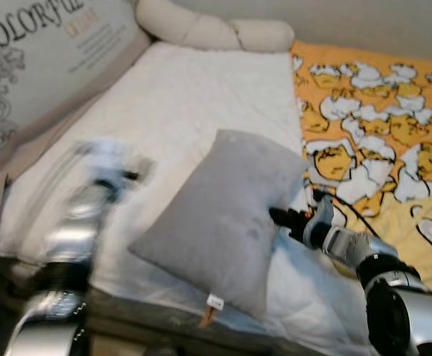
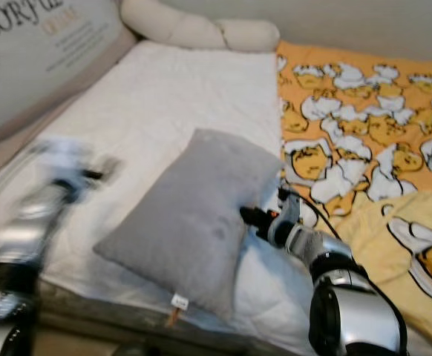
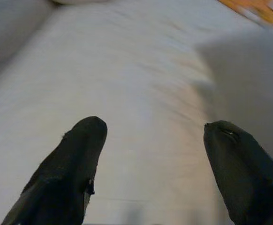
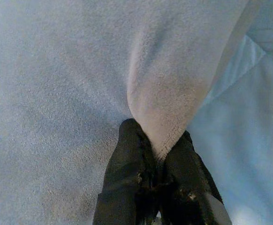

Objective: Clean up the room

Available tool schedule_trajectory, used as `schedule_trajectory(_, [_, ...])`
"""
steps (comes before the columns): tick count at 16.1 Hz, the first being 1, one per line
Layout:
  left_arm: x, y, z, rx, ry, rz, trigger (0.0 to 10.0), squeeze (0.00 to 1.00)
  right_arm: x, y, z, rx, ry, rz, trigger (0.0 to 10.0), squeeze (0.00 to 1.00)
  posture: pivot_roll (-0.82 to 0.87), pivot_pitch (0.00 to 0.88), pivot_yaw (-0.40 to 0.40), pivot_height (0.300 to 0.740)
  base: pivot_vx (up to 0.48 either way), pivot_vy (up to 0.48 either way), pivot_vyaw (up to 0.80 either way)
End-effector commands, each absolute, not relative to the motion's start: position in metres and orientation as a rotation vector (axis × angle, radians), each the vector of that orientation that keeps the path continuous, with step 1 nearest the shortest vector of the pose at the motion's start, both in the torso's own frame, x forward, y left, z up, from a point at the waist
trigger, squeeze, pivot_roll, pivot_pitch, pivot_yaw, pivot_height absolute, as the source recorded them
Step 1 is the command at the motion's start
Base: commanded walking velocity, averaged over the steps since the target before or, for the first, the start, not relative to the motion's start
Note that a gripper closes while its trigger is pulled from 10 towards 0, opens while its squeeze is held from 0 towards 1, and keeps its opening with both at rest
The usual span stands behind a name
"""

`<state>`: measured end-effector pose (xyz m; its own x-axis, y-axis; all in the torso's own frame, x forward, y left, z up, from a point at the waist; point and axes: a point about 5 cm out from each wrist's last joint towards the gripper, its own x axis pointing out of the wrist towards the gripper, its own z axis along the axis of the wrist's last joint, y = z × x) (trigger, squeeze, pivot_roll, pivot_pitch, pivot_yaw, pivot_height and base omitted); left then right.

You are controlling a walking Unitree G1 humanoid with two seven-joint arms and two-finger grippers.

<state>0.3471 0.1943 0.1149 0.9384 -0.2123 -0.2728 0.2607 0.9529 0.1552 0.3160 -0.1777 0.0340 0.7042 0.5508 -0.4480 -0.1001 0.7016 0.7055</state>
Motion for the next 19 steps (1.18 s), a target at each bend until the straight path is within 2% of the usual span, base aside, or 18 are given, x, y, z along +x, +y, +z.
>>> schedule_trajectory(1, [0.351,0.195,0.106,0.214,0.309,-0.258,10.0,0.0,0.317,-0.184,0.035,0.668,0.694,0.39,0.0,0.0,0.03,0.0,0.012,0.74,0.0,0.0,0.0])
schedule_trajectory(4, [0.356,0.179,0.085,0.182,0.437,-0.343,10.0,0.0,0.31,-0.198,0.03,0.612,0.713,0.361,0.0,0.0,0.0,0.0,0.028,0.74,0.0,0.0,0.0])
schedule_trajectory(5, [0.354,0.174,0.08,0.05,0.461,-0.361,10.0,0.0,0.308,-0.203,0.028,0.601,0.718,0.356,0.0,0.0,-0.01,0.0,0.032,0.74,0.0,0.0,0.0])
schedule_trajectory(7, [0.355,0.172,0.079,-0.108,0.451,-0.386,10.0,0.0,0.305,-0.209,0.027,0.577,0.727,0.351,0.0,0.0,-0.02,0.0,0.038,0.74,0.0,0.0,0.0])
schedule_trajectory(8, [0.352,0.172,0.077,-0.182,0.447,-0.43,10.0,1.0,0.302,-0.212,0.024,0.56,0.737,0.349,0.0,0.0,-0.02,0.0,0.037,0.74,0.0,0.0,0.0])
schedule_trajectory(11, [0.344,0.165,0.071,-0.329,0.485,-0.581,10.0,1.0,0.298,-0.215,0.021,0.537,0.751,0.355,0.0,0.0,-0.01,0.0,0.029,0.74,0.0,0.0,0.0])
schedule_trajectory(13, [0.335,0.146,0.076,-0.552,0.482,-0.825,10.0,1.0,0.297,-0.212,0.019,0.527,0.754,0.369,0.0,0.0,-0.01,0.0,0.029,0.74,0.0,0.0,0.0])
schedule_trajectory(15, [0.333,0.14,0.082,-0.687,0.455,-0.895,10.0,1.0,0.299,-0.207,0.02,0.529,0.748,0.385,0.0,0.0,-0.01,0.0,0.039,0.74,0.0,0.0,0.0])
schedule_trajectory(17, [0.338,0.138,0.092,-0.84,0.388,-0.887,10.0,1.0,0.302,-0.203,0.022,0.535,0.734,0.401,0.0,0.0,-0.02,0.0,0.053,0.74,0.0,0.0,0.0])
schedule_trajectory(19, [0.338,0.135,0.096,-0.872,0.385,-0.913,10.0,1.0,0.304,-0.2,0.024,0.54,0.722,0.417,0.0,0.0,-0.02,0.0,0.057,0.74,0.0,0.0,0.0])
